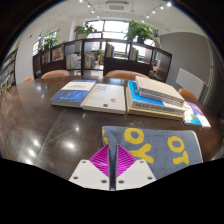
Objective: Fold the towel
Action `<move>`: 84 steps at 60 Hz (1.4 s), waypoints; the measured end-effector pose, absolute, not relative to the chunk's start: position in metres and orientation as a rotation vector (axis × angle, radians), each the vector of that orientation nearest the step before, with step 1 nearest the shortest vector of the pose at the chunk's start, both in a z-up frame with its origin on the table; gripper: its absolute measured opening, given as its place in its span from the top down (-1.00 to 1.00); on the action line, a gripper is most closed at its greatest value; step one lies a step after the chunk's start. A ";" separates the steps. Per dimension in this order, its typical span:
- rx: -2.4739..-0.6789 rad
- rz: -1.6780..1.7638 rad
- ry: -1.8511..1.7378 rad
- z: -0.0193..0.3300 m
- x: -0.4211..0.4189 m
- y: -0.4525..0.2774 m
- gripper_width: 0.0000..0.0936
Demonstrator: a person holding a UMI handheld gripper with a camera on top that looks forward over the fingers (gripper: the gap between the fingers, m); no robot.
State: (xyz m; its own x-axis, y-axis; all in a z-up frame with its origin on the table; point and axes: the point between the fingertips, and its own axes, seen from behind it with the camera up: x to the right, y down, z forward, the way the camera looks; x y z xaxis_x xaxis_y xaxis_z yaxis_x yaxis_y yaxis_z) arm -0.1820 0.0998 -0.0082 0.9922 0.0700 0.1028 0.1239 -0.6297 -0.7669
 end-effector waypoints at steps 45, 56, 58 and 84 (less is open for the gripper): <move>-2.269 -0.058 -0.094 0.060 0.102 0.081 -0.27; -2.156 -0.058 -0.057 0.123 0.096 0.066 -0.44; -2.128 -0.055 -0.050 0.144 0.092 0.059 -0.49; -1.957 -0.008 0.045 0.285 0.026 -0.120 -0.68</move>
State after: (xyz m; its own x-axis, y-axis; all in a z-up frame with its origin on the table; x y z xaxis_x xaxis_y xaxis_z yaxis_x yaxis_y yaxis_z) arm 0.0257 -0.1201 0.2850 0.9993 -0.0354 -0.0152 -0.0274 -0.3766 -0.9260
